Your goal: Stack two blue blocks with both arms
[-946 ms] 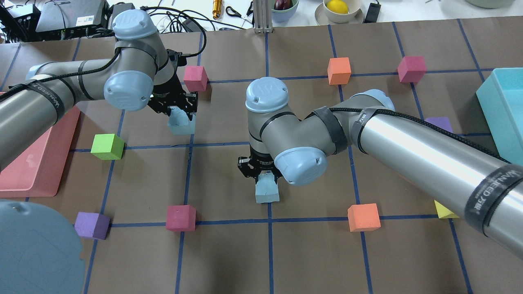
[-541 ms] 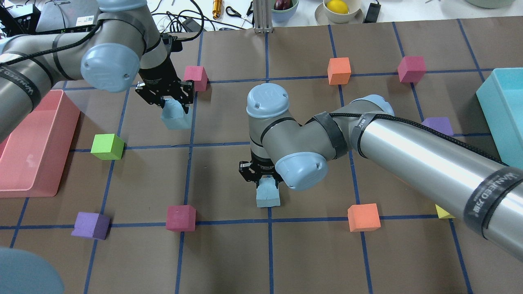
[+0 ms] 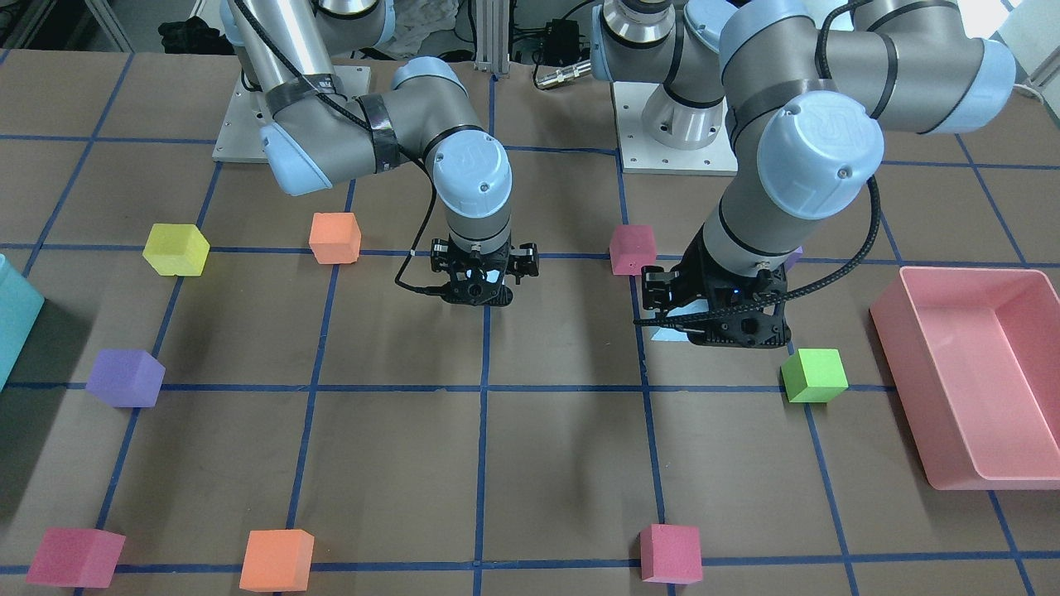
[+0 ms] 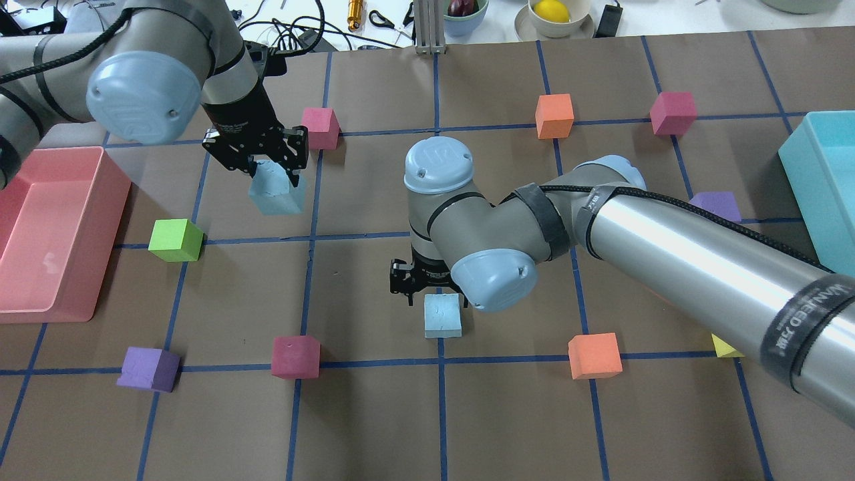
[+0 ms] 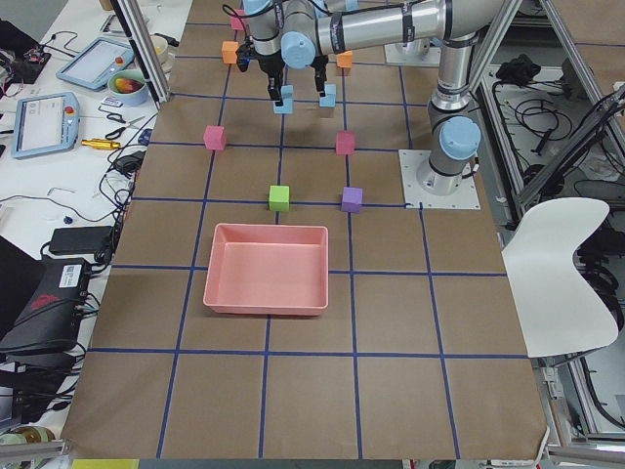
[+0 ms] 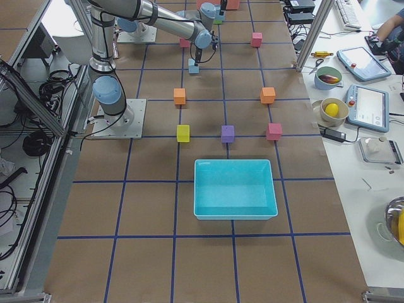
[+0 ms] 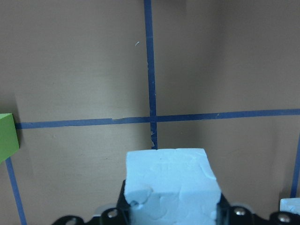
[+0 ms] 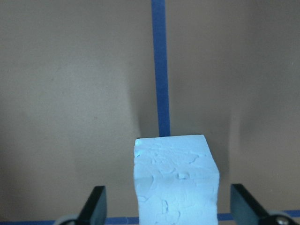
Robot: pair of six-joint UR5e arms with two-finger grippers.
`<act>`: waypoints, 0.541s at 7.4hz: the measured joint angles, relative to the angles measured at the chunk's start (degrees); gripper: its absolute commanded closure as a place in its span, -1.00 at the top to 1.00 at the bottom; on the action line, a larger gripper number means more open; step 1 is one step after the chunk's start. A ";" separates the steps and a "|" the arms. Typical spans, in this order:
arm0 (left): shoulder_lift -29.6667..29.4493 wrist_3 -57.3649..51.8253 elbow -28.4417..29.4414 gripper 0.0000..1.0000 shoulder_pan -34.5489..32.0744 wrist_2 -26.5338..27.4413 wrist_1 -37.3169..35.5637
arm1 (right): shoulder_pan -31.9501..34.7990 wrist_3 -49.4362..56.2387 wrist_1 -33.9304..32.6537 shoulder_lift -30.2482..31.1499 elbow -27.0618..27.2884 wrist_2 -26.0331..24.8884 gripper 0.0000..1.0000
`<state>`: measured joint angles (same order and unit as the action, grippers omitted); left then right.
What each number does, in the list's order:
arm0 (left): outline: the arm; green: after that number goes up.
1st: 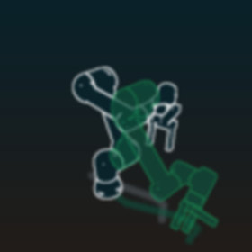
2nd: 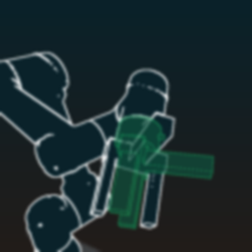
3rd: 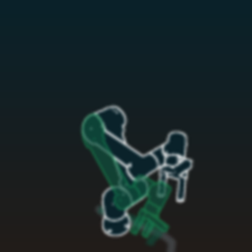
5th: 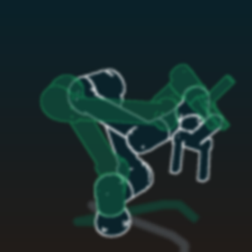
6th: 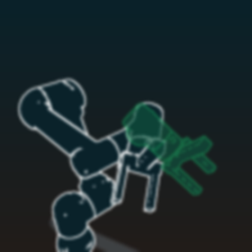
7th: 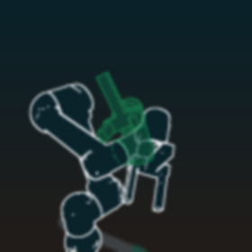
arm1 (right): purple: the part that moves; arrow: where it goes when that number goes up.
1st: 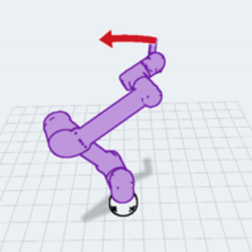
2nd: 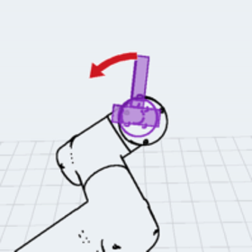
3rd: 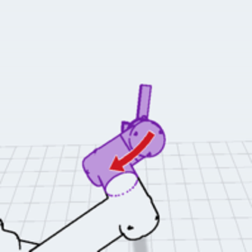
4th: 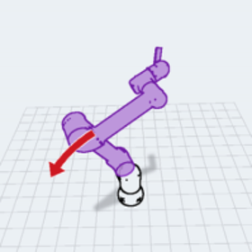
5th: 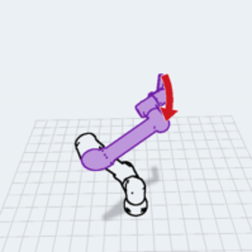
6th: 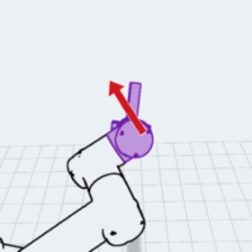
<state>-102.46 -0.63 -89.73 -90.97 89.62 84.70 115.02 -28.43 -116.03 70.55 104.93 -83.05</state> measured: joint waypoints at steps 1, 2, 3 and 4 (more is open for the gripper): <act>1.17 0.36 -0.12 -1.00 -0.07 0.02 1.57 | -0.90 0.27 1.96 1.16 -1.63 0.04 1.00; 2.23 0.67 -0.52 -1.00 -0.34 -0.01 2.90 | -2.65 0.99 6.62 2.80 -4.65 -0.19 1.00; 2.81 1.75 -1.35 -1.00 -1.27 -0.08 3.33 | -5.52 3.04 11.82 4.28 -8.52 -0.46 1.00; 2.98 4.03 -2.37 -1.00 -3.31 -0.12 2.91 | -9.12 7.42 15.86 5.32 -12.34 -2.35 1.00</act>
<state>-99.48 3.39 -92.10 -94.29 89.49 87.61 105.90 -21.01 -100.17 75.87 92.59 -85.41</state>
